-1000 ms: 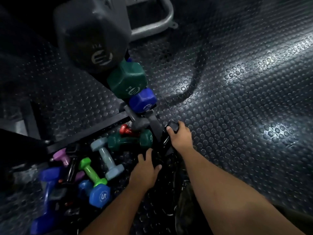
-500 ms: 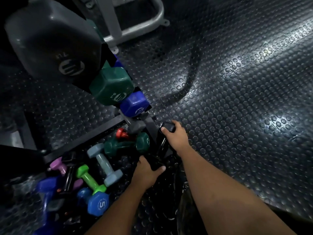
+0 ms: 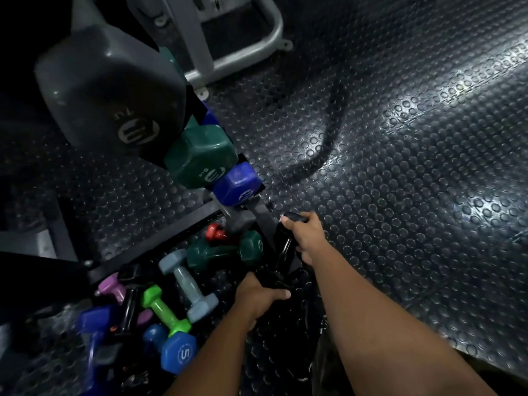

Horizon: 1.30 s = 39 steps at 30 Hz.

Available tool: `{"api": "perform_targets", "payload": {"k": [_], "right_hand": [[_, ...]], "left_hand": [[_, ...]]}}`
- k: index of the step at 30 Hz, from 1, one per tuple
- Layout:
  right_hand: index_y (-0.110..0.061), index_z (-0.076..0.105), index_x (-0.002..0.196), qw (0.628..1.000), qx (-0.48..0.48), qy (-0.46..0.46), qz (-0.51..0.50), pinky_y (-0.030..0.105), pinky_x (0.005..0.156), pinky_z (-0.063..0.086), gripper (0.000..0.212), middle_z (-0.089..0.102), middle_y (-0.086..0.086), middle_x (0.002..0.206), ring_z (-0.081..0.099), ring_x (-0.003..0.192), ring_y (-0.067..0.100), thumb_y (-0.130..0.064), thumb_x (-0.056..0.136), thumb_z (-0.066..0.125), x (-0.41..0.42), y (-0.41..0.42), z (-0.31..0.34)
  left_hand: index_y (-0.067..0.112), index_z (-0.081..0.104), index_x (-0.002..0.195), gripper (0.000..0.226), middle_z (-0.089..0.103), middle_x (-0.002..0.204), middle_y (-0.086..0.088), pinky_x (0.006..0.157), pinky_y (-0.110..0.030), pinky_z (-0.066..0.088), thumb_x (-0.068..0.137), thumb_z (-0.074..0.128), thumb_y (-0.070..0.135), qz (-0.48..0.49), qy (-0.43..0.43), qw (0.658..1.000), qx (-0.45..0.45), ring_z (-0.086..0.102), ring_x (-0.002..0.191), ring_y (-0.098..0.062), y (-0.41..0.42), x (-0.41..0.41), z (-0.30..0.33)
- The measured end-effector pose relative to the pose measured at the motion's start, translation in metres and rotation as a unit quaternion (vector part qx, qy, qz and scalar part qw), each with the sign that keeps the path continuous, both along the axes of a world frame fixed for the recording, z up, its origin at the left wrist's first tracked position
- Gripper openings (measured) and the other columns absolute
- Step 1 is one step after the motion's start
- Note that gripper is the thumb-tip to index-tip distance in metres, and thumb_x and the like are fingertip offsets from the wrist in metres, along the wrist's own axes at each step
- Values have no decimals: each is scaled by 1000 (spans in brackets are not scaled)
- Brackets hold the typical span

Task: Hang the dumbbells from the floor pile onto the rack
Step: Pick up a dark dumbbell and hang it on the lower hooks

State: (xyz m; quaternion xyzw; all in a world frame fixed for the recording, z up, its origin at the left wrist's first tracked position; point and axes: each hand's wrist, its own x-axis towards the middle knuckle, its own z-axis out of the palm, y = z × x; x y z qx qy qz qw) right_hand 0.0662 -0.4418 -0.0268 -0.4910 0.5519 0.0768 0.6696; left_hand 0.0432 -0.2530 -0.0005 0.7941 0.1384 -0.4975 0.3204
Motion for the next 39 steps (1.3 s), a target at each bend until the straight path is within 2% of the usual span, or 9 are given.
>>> {"api": "perform_targets", "payload": {"k": [4,8,10,16,20,24,29,34,39], "right_hand": [[-29,60,120,998,28,2,-53,47,86,65,53,76,5,112,78,94,25,-27,77,92,-10,-3,-5],[-23,64,118,997,45,-15,-69,41,71,66,48,79,9,104,80,87,28,-20,79,91,-13,-12,5],[-22,65,116,996,46,-30,-66,34,63,62,44,80,9,103,80,85,28,-19,80,91,-10,-18,13],[-25,68,112,995,21,-90,-27,34,63,62,39,81,4,99,80,84,23,-26,81,90,16,-29,43],[-34,71,108,992,-3,-124,-32,46,75,66,33,80,2,105,80,91,25,-43,80,87,40,-32,57],[-49,70,108,988,-26,-150,-33,56,91,62,48,74,-4,121,73,109,27,-68,66,82,60,-35,63],[-49,70,112,981,-53,-184,-40,53,99,58,50,76,-10,119,73,110,21,-68,66,80,78,-43,76],[-55,69,112,979,-56,-196,-21,46,98,56,37,74,-9,122,71,112,19,-56,75,75,91,-47,90],[-50,68,117,974,-78,-214,-1,44,95,58,35,69,-9,126,69,112,18,-45,84,77,98,-47,92]], "left_hand": [[23,61,128,90,72,111,5,88,-33,60,48,100,38,5,-19,1000,6,70,96,-14,-1,-7,6],[23,63,124,79,70,105,10,69,-21,51,56,98,40,-17,-51,999,9,67,90,-7,-6,-11,17],[23,60,125,77,69,109,9,74,-23,50,60,96,46,-41,-68,997,21,66,94,-10,-13,-10,25],[25,58,127,81,69,117,6,86,-28,51,61,90,60,-69,-132,988,49,66,103,-15,-30,5,54],[23,59,129,84,71,121,5,85,-27,50,62,88,65,-65,-156,984,50,68,108,-18,-39,25,71],[24,62,128,86,71,121,5,92,-28,51,59,85,70,-62,-178,981,38,68,110,-18,-44,43,80],[28,69,116,88,76,107,9,92,-30,57,44,81,78,-67,-209,975,30,71,97,-10,-48,67,84],[30,77,108,54,77,101,11,80,-22,51,64,92,58,-99,-193,976,13,71,94,-10,-53,85,81],[30,77,110,45,77,110,7,84,-23,50,73,90,52,-121,-188,975,4,70,100,-12,-58,97,71]]}}
